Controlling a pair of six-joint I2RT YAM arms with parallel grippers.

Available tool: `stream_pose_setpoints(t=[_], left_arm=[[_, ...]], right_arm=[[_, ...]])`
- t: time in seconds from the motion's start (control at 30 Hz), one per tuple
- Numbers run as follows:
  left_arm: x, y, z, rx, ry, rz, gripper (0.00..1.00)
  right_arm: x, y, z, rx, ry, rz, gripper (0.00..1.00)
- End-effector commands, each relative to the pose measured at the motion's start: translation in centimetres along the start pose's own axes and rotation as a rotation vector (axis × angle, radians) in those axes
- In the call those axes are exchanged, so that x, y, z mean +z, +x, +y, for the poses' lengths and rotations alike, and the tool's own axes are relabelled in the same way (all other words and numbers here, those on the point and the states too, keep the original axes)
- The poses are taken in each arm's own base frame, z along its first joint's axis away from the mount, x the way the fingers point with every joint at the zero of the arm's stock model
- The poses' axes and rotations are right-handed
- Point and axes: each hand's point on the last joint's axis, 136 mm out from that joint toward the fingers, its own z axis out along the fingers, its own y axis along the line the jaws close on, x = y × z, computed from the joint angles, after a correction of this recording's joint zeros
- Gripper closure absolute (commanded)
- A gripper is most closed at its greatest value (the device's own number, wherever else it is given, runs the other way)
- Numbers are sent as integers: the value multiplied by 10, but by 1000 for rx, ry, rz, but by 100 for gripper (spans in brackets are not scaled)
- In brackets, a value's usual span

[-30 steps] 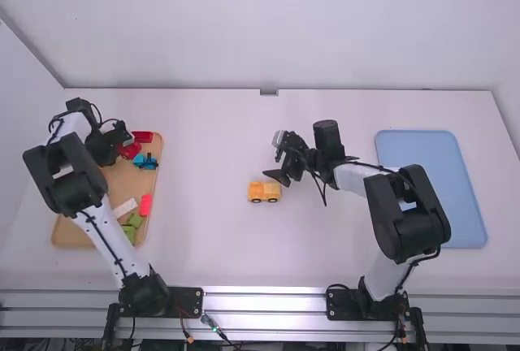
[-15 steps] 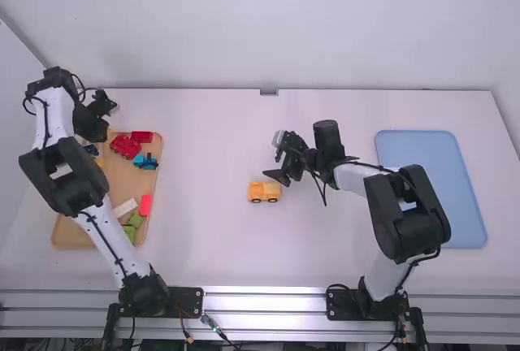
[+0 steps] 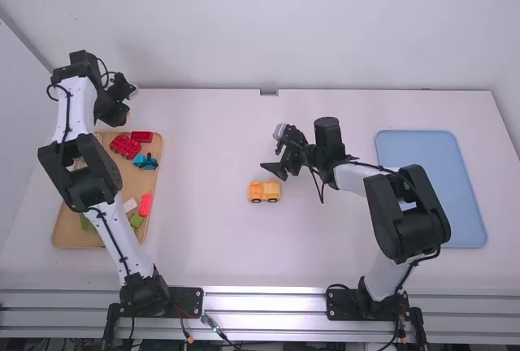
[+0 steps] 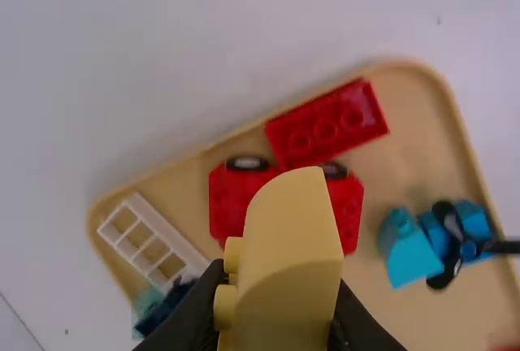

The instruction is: Assemble lego blocks to make yellow taxi

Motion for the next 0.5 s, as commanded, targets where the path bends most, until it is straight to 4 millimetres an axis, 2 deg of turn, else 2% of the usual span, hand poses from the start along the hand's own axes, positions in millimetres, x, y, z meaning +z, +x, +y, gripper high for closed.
stream_pose_setpoints(t=[0.0, 0.07, 0.2, 0.33, 0.47], left_arm=[[-7, -5, -3, -41, -29, -13, 98], [0, -7, -6, -45, -36, -24, 98], [3, -9, -16, -20, -33, -61, 98], [-8, -14, -29, 21, -67, -140, 98], [-25, -22, -55, 106, -142, -215, 98]], right_arm=[[2, -9, 5, -6, -15, -16, 1], [2, -9, 4, -6, -13, -17, 1], [2, -14, 2, 3, -7, -33, 1], [0, -20, -3, 35, 8, -58, 1], [-1, -30, -8, 127, 23, -96, 1]])
